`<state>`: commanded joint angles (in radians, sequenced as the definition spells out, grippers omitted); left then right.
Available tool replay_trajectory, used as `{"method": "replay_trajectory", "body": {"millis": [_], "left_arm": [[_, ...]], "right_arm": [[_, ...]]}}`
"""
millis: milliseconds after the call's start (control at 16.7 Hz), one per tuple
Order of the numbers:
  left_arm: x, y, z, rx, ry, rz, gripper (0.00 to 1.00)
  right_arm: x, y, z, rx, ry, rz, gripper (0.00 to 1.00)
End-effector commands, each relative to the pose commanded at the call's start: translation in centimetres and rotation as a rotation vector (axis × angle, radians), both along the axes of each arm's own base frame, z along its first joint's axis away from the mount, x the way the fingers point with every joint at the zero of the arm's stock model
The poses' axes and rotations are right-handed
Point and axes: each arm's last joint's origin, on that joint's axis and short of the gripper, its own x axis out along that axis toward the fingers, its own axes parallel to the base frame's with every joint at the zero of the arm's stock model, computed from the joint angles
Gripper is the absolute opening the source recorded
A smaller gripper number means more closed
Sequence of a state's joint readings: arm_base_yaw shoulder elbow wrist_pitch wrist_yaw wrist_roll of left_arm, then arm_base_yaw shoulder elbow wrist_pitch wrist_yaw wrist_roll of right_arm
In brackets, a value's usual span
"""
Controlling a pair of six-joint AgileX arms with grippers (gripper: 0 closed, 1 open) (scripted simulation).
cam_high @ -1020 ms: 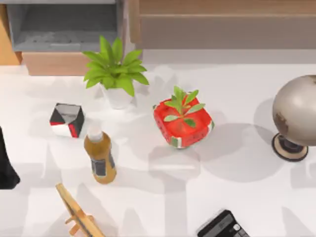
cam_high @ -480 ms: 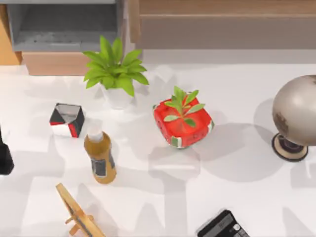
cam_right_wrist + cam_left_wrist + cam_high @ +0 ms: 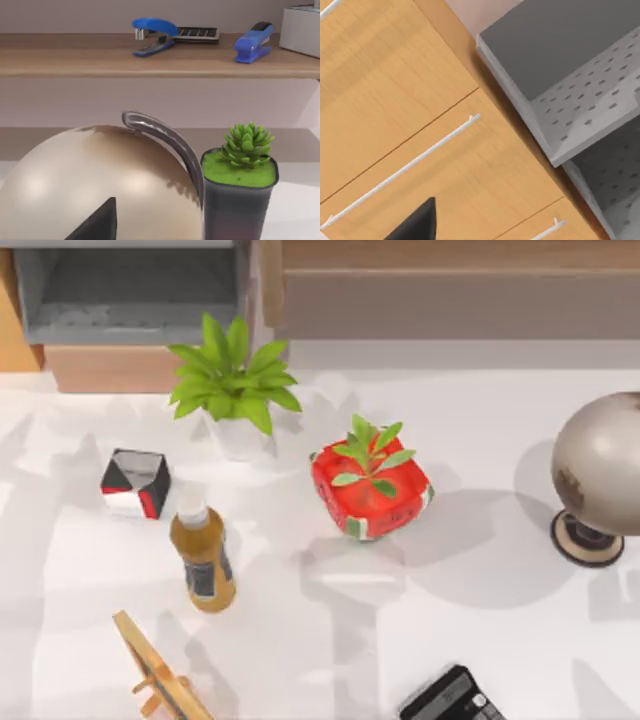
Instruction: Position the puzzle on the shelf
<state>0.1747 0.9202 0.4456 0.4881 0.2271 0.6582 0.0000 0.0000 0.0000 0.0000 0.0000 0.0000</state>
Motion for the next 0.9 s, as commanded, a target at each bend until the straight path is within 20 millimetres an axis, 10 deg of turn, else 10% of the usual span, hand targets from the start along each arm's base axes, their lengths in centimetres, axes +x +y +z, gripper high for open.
{"method": "replay_trajectory", "body": {"millis": [480,900], "left_arm": [[13.9,7.7,-4.7,0.54,-0.006,0.018,1.0],[19.5,13.3,-13.9,0.868,-0.014,0.029,1.0]], "right_arm": [[0.0,0.0,0.0,0.0,0.0,0.0,1.0],[0.0,0.0,0.0,0.0,0.0,0.0,1.0]]}}
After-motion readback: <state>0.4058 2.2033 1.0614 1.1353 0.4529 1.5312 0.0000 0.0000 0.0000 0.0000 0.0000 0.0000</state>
